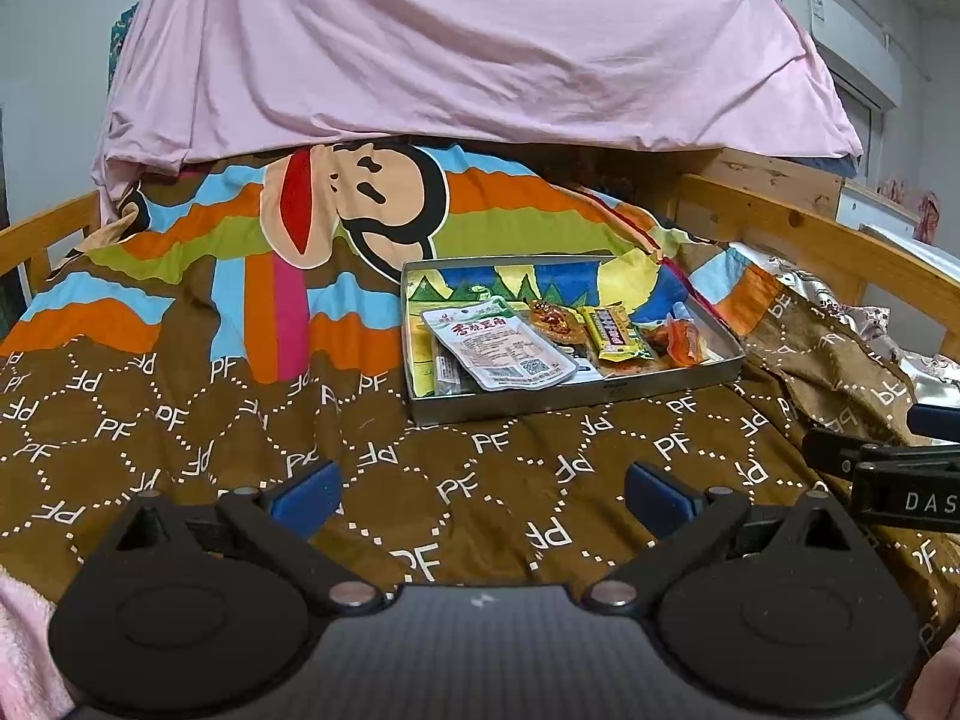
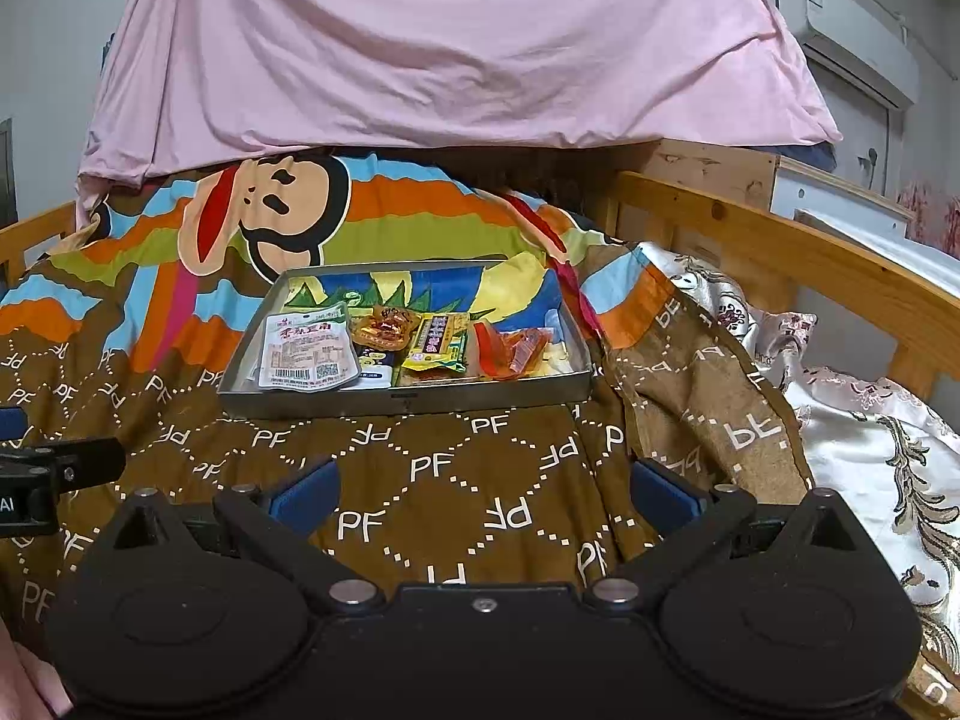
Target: Organize snacks
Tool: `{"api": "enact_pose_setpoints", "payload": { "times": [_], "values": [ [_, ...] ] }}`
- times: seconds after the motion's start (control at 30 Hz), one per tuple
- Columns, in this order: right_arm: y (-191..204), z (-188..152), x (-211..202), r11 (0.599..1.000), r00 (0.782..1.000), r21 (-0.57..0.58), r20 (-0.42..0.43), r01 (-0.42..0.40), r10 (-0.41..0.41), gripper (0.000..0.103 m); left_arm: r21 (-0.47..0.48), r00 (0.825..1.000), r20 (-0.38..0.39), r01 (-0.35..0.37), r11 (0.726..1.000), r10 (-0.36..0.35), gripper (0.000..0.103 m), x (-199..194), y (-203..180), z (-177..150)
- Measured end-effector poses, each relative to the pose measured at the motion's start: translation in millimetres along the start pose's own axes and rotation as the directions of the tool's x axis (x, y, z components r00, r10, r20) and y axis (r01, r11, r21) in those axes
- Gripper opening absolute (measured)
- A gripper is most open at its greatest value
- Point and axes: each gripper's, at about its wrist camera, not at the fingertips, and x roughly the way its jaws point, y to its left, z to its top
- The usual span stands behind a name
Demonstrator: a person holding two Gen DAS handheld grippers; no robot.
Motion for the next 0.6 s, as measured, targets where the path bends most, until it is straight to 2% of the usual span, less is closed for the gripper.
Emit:
{"api": "enact_pose_setpoints", "payload": {
  "times": [0.6],
  "values": [
    [1.1,-1.1,1.7,1.000,1.000,-0.013,-0.010,-0.004,0.004,0.102,0.004,1.000,-0.009,0.003,1.000,-0.003,0.102,-0.3,-1.2,-1.5]
  ]
}}
